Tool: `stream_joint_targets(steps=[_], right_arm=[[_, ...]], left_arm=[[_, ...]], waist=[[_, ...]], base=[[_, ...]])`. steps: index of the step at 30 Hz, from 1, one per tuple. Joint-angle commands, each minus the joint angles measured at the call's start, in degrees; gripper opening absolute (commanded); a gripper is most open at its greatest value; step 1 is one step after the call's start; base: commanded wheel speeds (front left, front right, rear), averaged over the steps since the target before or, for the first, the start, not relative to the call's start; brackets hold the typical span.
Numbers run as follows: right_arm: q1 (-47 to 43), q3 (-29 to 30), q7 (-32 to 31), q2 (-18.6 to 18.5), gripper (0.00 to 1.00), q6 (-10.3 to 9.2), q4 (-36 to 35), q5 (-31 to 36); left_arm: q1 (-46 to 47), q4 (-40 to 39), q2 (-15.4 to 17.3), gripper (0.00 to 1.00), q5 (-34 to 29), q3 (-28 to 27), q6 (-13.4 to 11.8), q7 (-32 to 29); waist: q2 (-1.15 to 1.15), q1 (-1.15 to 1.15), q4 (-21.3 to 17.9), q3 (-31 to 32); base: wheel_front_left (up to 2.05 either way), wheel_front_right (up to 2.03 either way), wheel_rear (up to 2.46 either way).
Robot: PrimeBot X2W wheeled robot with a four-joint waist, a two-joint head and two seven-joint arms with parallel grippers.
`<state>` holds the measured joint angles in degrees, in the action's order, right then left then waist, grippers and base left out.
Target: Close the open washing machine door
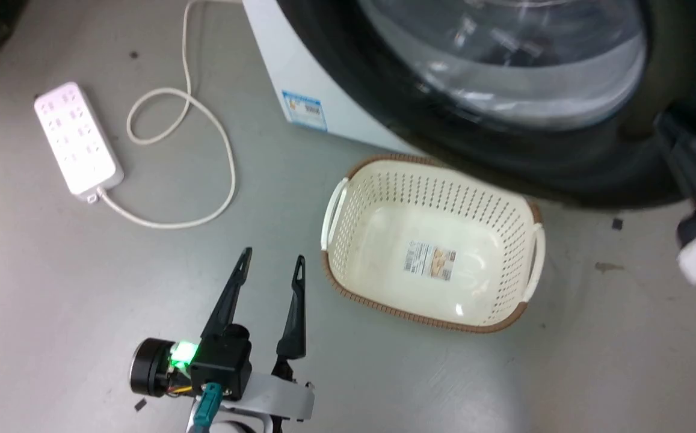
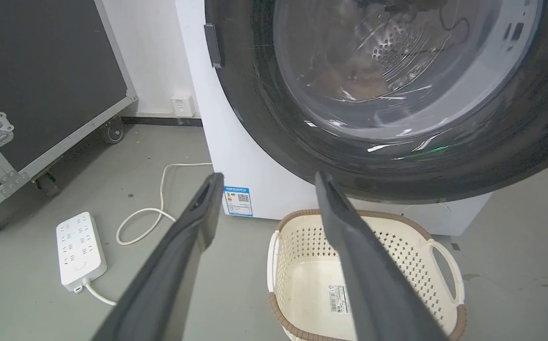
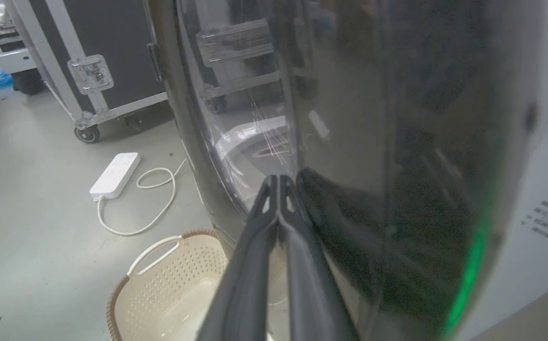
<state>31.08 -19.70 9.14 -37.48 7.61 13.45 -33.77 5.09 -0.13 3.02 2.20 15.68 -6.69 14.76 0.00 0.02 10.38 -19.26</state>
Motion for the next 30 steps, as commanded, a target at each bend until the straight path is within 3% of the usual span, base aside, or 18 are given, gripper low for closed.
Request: stream_joint_targets(steps=[1,7,15,27,28,29,30], right_arm=[[2.88,0.01,-0.26,-0.82,0.00,-0.12,1.52,-1.33],[12.07,-0.12,-1.51,-1.77,0.00,-0.12,9.52,-4.69],[20.87,2.27,-1.81,-0.30,0.00,-0.12,21.08,-5.74],[22.80,-1.52,2.50,3.24,0.00,-0.12,29.16,-6.41],[21.93,-2.25,3.14,3.59,0.27,-0.12,28.91,-6.60],[20.88,-2.88,3.77,3.93,1.00,-0.12,28.49,-6.84],[19.65,-3.37,4.39,4.26,1.00,-0.12,28.10,-6.92]], left_arm=[[1.13,-0.33,-0.03,1.00,0.16,0.17,-0.46,0.24],[2.51,-0.24,-0.08,1.00,0.30,1.19,-1.34,0.24],[3.78,0.09,-0.11,1.00,0.58,2.22,-1.98,0.24],[3.77,1.16,-0.02,1.00,0.48,1.57,-1.75,0.24],[3.50,1.31,0.07,1.00,0.59,1.32,-1.64,0.24],[3.16,1.44,0.19,1.00,0.74,1.02,-1.52,0.24],[2.77,1.57,0.34,1.00,0.92,0.66,-1.39,0.24]], waist=[[0.00,-0.02,0.67,-1.40],[0.00,-0.02,1.01,-2.91],[0.00,-0.02,0.90,-3.55],[0.00,-0.02,-1.08,0.15],[0.00,-0.02,-1.44,1.09],[0.00,-0.02,-1.84,2.04],[0.00,-0.02,-2.35,3.21]], base=[[0.00,0.00,0.00],[0.00,0.00,0.00],[0.00,0.00,0.00],[0.00,0.00,0.00],[0.00,0.00,0.00],[0.00,0.00,0.00],[0.00,0.00,0.00]])
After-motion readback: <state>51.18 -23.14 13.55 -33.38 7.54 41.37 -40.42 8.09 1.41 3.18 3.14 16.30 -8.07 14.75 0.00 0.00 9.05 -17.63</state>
